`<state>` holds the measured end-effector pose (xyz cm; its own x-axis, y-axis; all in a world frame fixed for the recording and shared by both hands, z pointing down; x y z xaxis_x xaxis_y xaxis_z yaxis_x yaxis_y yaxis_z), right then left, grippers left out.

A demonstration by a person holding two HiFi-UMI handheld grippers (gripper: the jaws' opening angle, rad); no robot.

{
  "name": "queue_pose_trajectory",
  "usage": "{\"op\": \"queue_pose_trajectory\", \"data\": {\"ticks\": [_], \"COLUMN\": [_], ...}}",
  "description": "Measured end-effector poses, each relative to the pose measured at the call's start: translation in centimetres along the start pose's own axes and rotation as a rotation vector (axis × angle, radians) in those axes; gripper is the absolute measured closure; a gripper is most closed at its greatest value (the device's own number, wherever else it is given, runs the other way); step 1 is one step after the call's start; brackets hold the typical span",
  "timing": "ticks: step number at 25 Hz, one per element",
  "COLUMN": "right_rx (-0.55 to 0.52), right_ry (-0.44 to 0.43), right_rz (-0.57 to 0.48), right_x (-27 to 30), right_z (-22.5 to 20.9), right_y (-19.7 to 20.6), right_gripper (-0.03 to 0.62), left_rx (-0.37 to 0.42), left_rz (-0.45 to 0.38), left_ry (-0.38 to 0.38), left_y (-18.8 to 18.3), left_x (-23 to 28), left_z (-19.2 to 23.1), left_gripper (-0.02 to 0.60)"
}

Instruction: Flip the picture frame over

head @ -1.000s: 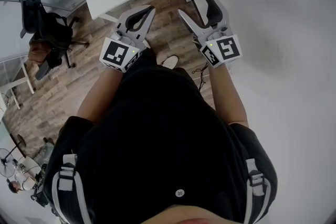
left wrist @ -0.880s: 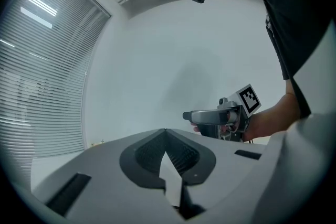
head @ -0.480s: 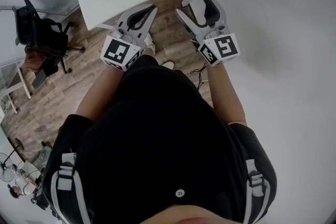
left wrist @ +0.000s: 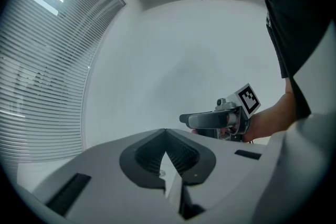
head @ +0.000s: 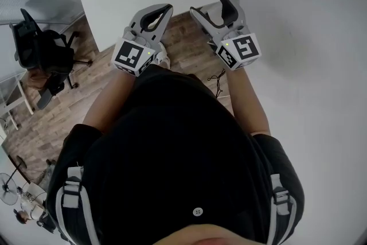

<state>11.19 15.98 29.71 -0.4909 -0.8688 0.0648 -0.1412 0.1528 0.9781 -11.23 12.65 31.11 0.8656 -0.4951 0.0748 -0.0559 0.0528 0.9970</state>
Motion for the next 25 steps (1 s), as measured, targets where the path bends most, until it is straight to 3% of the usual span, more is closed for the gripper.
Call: {"op": "queue_pose_trajectory", "data": {"ticks": [9, 16, 25], "right_rx": [0.002, 0.040, 0.072], "right_ry": [0.048, 0.069, 0.010], "right_rz": [0.035, 0.065, 0.123], "right_x": [7.3, 10.2, 14.6], "right_z": [-2.5, -4.8, -10.9], "right_y": [0.0, 0.9, 2.1], "right_gripper": [0.197, 0.197, 0.200], "left_rx": [-0.018, -0.034, -0.062], "left_rz": [0.009, 0.029, 0.072], "left_ry": [0.045, 0.047, -0.055], "left_y": [0.8, 1.6, 3.4], "left_x": [3.3, 5.4, 9.6], "left_z": [8.0, 10.8, 12.0], "left_gripper": [0.574, 0.574, 0.574]}}
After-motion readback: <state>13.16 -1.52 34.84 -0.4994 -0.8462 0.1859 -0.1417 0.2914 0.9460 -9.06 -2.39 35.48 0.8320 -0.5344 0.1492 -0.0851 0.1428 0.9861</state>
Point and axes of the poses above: the fingertips, and each gripper's own axes: x forward along the fingers, z to its left, y out of its underside, the point moved 10 cm from there along -x, backward along the fingers, and after that the axes turned 4 degrees about x, right-handed, at the moved point
